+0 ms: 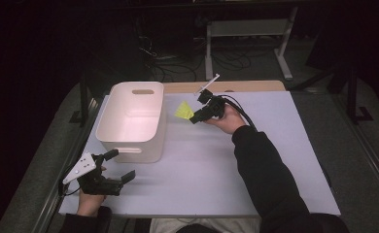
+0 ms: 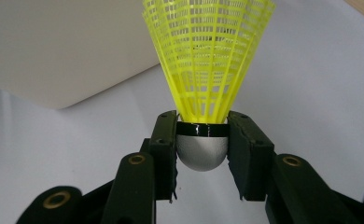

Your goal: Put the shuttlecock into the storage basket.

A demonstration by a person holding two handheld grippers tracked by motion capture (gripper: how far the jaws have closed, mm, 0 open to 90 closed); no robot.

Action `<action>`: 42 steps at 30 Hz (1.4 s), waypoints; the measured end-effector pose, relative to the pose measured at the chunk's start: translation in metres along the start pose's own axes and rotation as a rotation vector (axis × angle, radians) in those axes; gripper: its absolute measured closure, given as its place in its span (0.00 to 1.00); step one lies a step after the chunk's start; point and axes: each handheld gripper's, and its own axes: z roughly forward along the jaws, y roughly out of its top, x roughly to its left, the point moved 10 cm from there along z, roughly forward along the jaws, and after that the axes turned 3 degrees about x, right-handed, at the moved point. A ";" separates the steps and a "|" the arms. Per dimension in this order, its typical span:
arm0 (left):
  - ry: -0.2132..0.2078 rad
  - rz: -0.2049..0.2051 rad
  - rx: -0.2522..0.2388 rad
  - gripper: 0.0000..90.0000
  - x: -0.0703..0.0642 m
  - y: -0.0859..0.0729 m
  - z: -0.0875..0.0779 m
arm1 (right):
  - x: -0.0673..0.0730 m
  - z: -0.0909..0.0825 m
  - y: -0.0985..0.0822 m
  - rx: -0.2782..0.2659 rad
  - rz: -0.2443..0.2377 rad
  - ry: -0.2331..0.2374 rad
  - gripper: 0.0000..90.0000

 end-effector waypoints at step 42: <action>0.003 0.000 0.004 0.00 0.000 0.000 0.000 | 0.028 -0.043 0.007 -0.066 -0.061 0.015 0.70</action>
